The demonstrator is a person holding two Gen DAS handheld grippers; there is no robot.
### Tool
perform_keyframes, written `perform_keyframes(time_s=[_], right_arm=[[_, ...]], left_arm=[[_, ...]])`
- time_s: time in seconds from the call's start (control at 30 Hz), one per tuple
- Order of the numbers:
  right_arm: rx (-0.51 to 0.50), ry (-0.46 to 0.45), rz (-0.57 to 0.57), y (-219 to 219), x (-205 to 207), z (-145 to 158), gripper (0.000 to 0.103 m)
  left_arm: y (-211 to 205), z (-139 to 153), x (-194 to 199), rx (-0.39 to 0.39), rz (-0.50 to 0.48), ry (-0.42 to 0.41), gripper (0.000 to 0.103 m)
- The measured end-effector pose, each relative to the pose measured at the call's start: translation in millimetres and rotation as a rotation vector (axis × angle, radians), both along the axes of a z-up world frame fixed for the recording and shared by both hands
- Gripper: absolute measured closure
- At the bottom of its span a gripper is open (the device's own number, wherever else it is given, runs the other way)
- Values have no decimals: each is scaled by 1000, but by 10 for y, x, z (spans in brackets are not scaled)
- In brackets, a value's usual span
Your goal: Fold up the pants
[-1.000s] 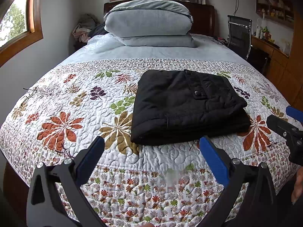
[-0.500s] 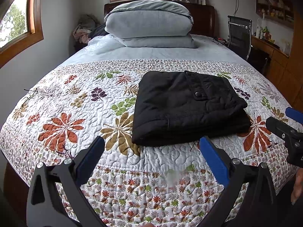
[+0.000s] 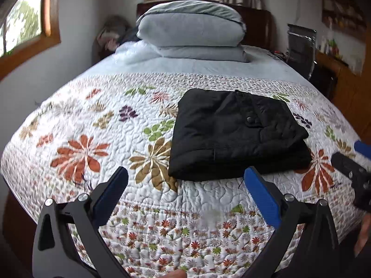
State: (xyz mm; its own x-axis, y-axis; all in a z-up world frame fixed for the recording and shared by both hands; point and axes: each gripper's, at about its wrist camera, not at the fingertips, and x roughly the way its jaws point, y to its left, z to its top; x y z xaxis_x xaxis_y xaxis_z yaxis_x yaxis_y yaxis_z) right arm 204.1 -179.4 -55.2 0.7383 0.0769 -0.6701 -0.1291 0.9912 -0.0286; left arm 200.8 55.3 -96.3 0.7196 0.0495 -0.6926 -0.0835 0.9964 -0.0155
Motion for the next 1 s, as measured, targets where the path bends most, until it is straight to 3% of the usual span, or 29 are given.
perform_keyframes(time_s=[0.23, 0.4, 1.0], right_arm=[[-6, 5, 3, 16, 0, -21, 4], [-16, 5, 5, 33, -10, -40, 4], [-24, -1, 1, 18, -15, -28, 4]], left_arm=[[75, -78, 59, -73, -16, 52, 3], [-10, -50, 12, -2, -24, 13, 3], [-79, 55, -62, 33, -37, -67, 3]])
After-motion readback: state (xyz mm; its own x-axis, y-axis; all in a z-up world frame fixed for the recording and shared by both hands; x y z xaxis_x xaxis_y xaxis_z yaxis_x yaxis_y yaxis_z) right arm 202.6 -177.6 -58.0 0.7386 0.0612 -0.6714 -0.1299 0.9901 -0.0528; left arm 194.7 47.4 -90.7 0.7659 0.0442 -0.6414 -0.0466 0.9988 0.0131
